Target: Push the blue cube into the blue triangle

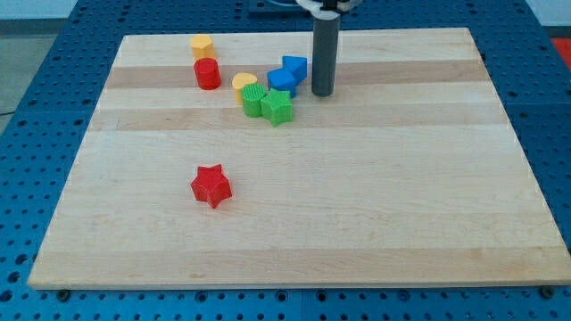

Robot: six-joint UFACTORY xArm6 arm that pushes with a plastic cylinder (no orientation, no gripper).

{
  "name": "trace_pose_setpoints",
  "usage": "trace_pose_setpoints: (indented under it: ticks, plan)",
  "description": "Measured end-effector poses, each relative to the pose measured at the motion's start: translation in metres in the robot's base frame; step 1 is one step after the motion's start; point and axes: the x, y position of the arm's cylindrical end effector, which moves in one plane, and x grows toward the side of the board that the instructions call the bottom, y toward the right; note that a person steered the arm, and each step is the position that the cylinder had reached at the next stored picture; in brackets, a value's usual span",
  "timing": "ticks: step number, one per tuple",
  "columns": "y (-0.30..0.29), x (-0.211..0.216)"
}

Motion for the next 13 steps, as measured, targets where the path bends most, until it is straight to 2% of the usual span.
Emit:
trace_pose_setpoints:
  ticks: [2,4,7,9,11,13]
  plan:
    - [-0.044,0.016]
    - [-0.085,0.012]
    - [-0.038,-0.055]
    - [-0.1,-0.067]
    - [-0.137,-0.146]
    - [-0.25,-0.149]
